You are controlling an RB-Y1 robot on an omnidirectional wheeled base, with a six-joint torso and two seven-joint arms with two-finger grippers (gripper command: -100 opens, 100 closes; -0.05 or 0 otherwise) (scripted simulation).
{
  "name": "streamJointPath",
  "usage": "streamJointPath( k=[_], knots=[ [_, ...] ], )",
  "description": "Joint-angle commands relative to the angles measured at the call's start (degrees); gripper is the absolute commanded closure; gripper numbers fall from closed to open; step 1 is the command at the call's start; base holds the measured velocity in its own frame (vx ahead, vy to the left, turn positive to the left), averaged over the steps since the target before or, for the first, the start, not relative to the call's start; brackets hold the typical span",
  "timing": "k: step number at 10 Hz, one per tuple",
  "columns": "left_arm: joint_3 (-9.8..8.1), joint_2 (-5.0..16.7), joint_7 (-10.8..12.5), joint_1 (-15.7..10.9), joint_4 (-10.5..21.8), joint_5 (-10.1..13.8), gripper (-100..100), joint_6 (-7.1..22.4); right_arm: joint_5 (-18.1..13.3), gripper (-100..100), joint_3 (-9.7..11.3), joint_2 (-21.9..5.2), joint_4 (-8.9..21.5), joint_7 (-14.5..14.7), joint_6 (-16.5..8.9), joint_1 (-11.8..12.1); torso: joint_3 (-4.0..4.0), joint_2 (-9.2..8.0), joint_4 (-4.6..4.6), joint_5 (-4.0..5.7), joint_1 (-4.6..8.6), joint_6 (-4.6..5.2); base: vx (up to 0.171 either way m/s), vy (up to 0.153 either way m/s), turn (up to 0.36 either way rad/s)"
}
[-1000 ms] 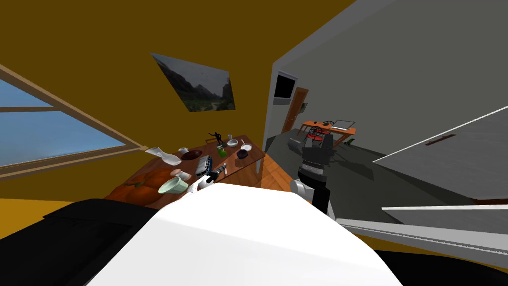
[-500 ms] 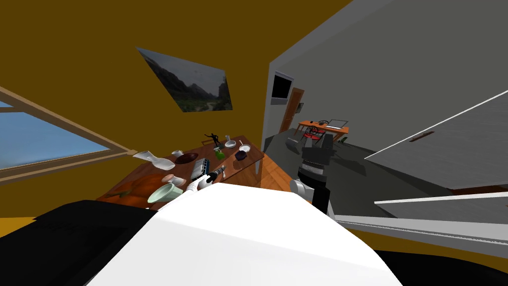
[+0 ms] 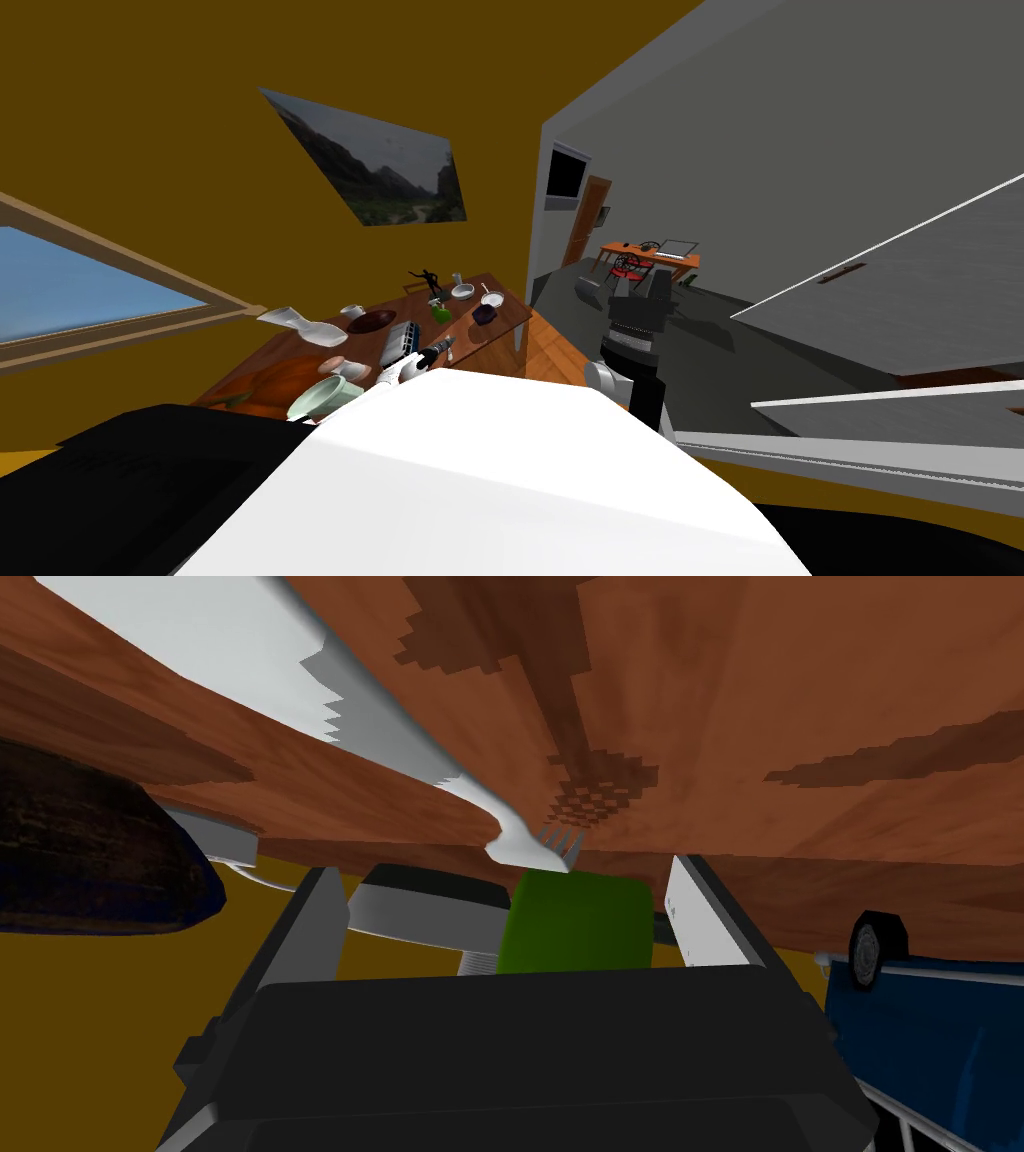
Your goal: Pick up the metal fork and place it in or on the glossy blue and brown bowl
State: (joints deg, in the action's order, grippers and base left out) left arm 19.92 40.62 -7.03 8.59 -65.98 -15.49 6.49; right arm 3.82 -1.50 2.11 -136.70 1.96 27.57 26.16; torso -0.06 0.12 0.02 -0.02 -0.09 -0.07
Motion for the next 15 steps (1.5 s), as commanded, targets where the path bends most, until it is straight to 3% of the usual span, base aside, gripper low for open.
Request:
streamJointPath(
  k=[1,3,4,5,9,10,11,13,14,15],
  knots=[
    [-0.75,-1.4,-0.7,-0.7,1.8,-0.7,-100,-0.7,0.0,0,0.0,0.0,0.0,0.0,0.0,0.0,0.00,0.00,0.00,0.00,0.00,0.00,0.020,0.024,-0.030],
    [-1.56,-3.0,-1.4,-1.7,3.9,-1.4,-100,-1.4,0.0,0,0.0,0.0,0.0,0.0,0.0,0.0,-0.02,0.04,0.01,-0.01,-0.05,0.00,0.021,0.030,-0.024],
    [-1.21,-2.4,-1.1,-1.4,3.1,-1.1,-100,-1.1,0.0,0,0.0,0.0,0.0,0.0,0.0,0.0,-0.02,0.03,0.01,-0.02,-0.06,0.00,0.008,0.014,-0.007],
    [-1.26,-2.5,-1.2,-1.4,3.2,-1.1,100,-1.1,0.0,0,0.0,0.0,0.0,0.0,0.0,0.0,0.00,0.00,0.00,0.00,-0.01,-0.01,0.000,0.000,0.000],
    [-1.33,-2.5,-1.1,-1.5,3.2,-1.1,100,-1.1,0.0,0,0.0,0.0,0.0,0.0,0.0,0.0,-0.01,-0.02,0.03,-0.01,0.03,0.03,0.000,0.001,0.003],
    [-1.33,-2.5,-1.1,-1.5,3.2,-1.1,0,-1.1,0.0,0,0.0,0.0,0.0,0.0,0.0,0.0,-0.01,-0.01,0.04,-0.01,0.02,0.02,0.000,0.000,0.000],
    [-0.54,-1.0,-0.5,-0.5,1.2,-0.5,100,-0.5,0.0,0,0.0,0.0,0.0,0.0,0.0,0.0,-0.02,-0.01,0.04,-0.01,0.02,0.02,-0.015,-0.022,0.036],
    [0.27,0.6,0.2,0.5,-0.9,0.3,100,0.2,0.0,0,0.0,0.0,0.0,0.0,0.0,0.0,0.05,-0.15,0.03,0.02,0.15,-0.01,-0.028,-0.040,0.034],
    [0.00,0.1,-0.1,0.3,-0.5,0.0,100,0.2,0.0,0,0.0,0.0,0.0,0.0,0.0,0.0,0.07,-0.16,0.01,0.04,0.18,0.00,-0.010,-0.017,0.008],
    [0.07,0.2,0.0,0.4,-0.7,0.0,0,0.3,0.0,0,0.0,0.0,0.0,0.0,0.0,0.0,0.04,-0.11,0.02,0.03,0.12,0.02,0.000,0.000,0.000]
  ],
)
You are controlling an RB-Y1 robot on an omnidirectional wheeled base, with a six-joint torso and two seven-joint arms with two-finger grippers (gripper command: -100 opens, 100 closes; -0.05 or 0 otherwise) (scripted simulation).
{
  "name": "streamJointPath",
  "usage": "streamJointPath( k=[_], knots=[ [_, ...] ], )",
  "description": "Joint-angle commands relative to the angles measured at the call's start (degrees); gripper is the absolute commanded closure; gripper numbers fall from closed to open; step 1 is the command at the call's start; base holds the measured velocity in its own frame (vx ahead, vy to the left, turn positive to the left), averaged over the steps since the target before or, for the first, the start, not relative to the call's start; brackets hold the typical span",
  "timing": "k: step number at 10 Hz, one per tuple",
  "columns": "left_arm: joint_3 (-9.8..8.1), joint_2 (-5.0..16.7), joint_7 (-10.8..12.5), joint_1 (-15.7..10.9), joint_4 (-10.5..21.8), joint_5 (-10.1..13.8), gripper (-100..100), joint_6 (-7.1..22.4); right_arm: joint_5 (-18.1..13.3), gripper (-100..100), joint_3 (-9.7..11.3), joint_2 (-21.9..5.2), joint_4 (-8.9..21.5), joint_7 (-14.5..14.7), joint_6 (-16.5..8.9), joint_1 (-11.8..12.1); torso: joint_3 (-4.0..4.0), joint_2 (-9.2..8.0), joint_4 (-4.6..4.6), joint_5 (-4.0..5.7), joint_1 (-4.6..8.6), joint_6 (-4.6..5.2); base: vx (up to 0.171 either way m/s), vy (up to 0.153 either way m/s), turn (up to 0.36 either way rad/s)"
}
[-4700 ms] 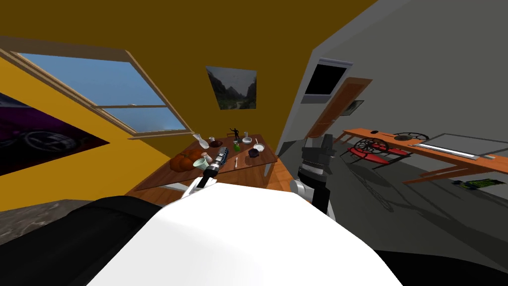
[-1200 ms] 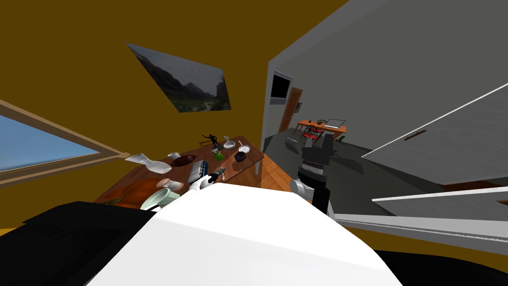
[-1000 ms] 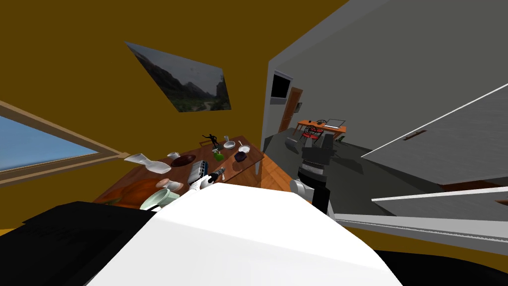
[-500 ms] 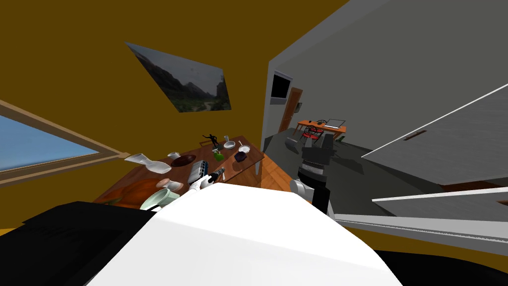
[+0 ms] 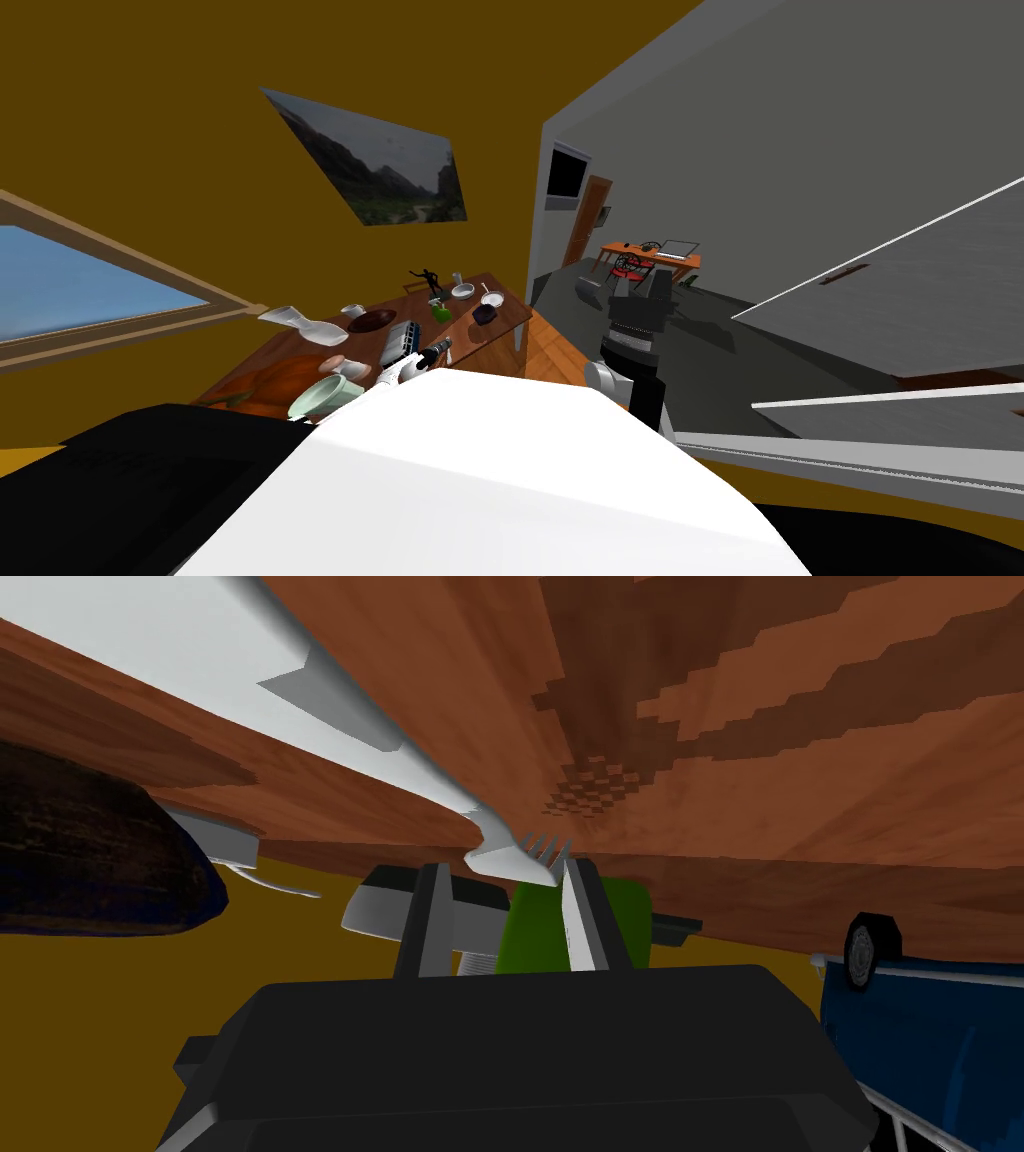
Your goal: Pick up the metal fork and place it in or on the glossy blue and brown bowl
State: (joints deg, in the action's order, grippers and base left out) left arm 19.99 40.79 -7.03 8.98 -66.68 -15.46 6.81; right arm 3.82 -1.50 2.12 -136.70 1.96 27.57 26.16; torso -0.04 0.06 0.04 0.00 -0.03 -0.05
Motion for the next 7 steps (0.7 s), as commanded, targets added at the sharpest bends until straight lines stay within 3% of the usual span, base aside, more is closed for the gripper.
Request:
streamJointPath(
  k=[1,7],
  knots=[
    [-2.24,1.7,0.2,1.5,-1.2,1.0,100,1.5,0.0,0,0.0,0.0,0.0,0.0,0.0,0.0,0.00,0.00,0.00,0.00,0.00,0.00,-0.026,-0.023,-0.142],
    [-8.00,6.8,1.2,5.5,-4.8,4.6,100,6.2,0.0,0,0.0,0.0,0.0,0.0,0.0,0.0,0.07,-0.10,-0.04,0.08,0.08,-0.06,-0.031,-0.027,-0.088]
  ],
)
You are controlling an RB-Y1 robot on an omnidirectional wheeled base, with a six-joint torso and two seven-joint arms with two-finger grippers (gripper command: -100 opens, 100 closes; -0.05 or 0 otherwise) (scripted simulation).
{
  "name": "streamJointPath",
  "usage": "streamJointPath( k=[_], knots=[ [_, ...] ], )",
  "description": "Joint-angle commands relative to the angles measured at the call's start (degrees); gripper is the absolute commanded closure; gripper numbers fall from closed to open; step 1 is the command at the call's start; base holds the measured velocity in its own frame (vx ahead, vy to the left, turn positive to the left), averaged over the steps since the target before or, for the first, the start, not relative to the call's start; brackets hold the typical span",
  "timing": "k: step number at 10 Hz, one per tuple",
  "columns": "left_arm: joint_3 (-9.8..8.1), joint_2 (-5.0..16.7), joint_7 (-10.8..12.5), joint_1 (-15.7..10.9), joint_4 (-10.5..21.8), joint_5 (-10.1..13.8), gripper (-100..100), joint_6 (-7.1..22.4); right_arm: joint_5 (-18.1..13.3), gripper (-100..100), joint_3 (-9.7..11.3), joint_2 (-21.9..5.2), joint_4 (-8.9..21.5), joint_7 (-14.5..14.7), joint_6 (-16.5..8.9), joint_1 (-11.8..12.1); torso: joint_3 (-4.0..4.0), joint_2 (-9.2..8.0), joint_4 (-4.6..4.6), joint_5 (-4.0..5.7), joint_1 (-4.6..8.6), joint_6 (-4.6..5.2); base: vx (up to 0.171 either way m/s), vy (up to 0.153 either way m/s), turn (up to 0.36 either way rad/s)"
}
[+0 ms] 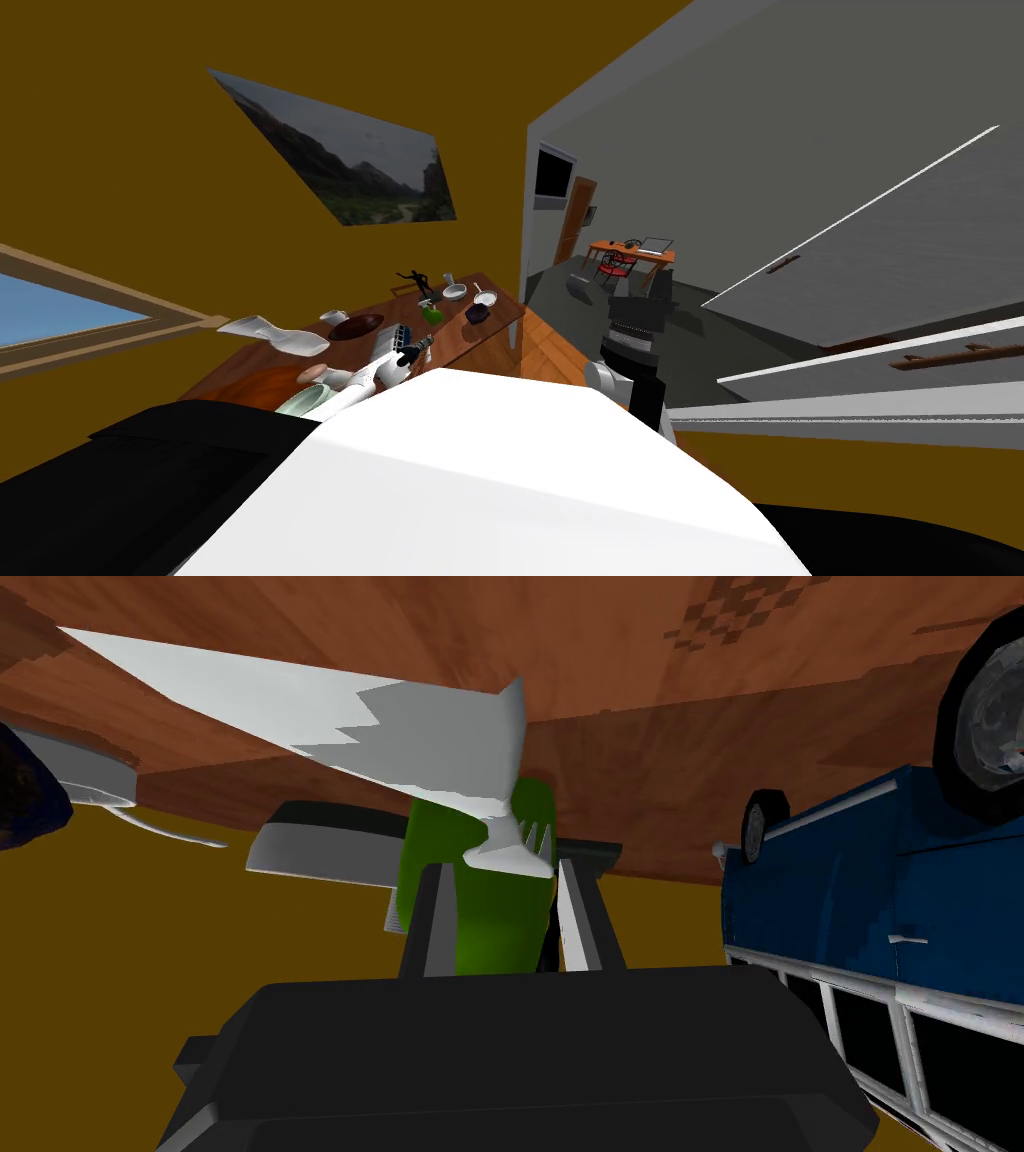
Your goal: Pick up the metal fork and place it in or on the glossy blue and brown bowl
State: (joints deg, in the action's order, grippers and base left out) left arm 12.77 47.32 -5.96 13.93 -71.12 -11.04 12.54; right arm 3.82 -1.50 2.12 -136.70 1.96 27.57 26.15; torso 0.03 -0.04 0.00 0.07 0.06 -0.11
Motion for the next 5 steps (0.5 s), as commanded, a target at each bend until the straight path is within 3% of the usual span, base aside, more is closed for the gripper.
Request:
streamJointPath(
  k=[1,3,5],
  knots=[
    [-2.26,1.9,0.5,1.7,-1.5,1.3,100,1.9,0.0,0,0.0,0.0,0.0,0.0,0.0,0.0,0.00,0.00,0.00,0.00,0.00,0.00,-0.019,-0.033,-0.140],
    [-2.90,2.6,0.7,2.2,-2.0,1.8,100,2.6,0.0,0,0.0,0.0,0.0,0.0,0.0,0.0,-0.03,0.05,0.01,0.01,0.03,0.00,-0.005,-0.024,-0.058],
    [-4.72,5.4,1.7,3.7,-4.1,3.8,100,5.0,0.0,0,0.0,0.0,0.0,0.0,0.0,0.0,-0.04,0.09,0.00,0.01,0.01,0.02,0.003,-0.021,-0.094]
  ],
)
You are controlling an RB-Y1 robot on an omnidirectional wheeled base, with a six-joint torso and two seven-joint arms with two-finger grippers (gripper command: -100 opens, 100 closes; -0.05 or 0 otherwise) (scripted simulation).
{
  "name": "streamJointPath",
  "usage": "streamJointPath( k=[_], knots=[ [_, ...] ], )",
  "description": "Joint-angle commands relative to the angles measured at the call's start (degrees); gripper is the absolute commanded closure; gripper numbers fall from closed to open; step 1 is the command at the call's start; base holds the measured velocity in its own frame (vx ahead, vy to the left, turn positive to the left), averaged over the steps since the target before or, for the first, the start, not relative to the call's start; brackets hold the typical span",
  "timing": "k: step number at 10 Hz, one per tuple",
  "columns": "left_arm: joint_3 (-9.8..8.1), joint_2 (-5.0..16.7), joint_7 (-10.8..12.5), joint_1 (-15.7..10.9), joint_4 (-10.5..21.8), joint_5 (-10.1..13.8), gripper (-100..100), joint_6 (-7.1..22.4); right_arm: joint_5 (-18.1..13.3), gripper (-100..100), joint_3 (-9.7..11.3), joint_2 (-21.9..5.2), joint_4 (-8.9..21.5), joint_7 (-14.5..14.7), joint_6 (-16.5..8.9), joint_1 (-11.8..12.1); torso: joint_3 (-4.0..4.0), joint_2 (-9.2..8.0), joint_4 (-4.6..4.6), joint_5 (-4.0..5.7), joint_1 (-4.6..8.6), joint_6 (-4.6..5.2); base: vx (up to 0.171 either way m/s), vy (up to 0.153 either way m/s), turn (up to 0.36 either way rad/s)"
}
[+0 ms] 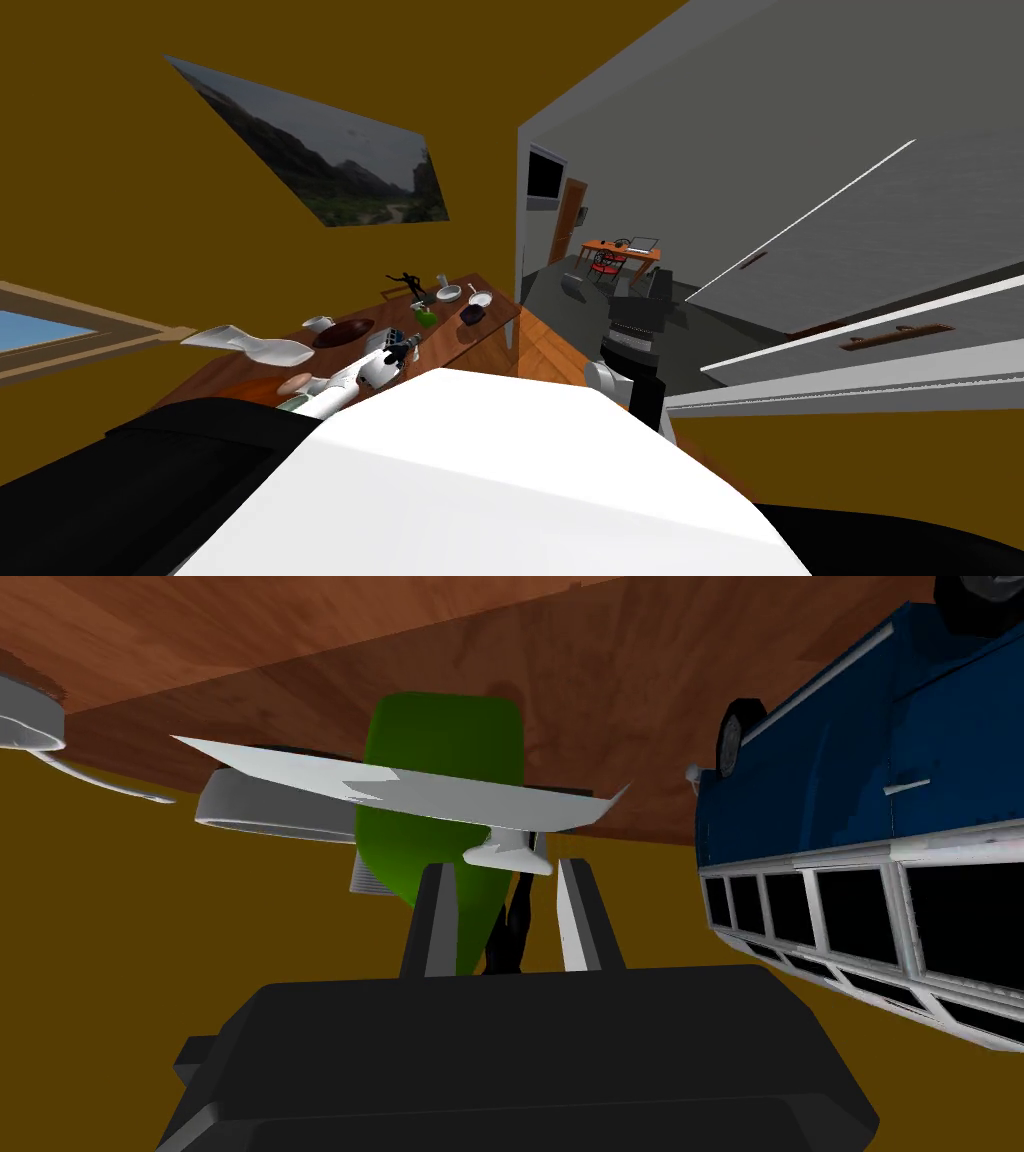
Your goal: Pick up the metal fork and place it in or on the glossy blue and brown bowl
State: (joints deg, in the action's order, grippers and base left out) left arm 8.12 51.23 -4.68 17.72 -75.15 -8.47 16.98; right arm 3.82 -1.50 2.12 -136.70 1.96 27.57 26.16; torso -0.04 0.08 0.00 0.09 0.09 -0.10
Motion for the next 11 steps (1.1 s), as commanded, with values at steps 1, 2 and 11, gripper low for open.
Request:
streamJointPath(
  k=[1,2,11],
  knots=[
    [-0.30,2.1,0.7,0.1,-0.6,1.7,100,1.1,0.0,0,0.0,0.0,0.0,0.0,0.0,0.0,0.00,0.00,0.00,0.00,0.00,0.00,0.015,-0.021,-0.049],
    [-0.36,3.9,1.5,0.4,-2.3,2.9,100,2.4,0.0,0,0.0,0.0,0.0,0.0,0.0,0.0,-0.02,0.04,-0.01,0.03,-0.01,-0.01,0.036,-0.024,-0.077],
    [9.45,11.7,5.6,-2.7,-11.0,8.1,100,5.5,0.0,0,0.0,0.0,0.0,0.0,0.0,0.0,-0.39,0.70,0.11,0.01,0.45,0.27,0.137,-0.079,-0.012]
  ],
)
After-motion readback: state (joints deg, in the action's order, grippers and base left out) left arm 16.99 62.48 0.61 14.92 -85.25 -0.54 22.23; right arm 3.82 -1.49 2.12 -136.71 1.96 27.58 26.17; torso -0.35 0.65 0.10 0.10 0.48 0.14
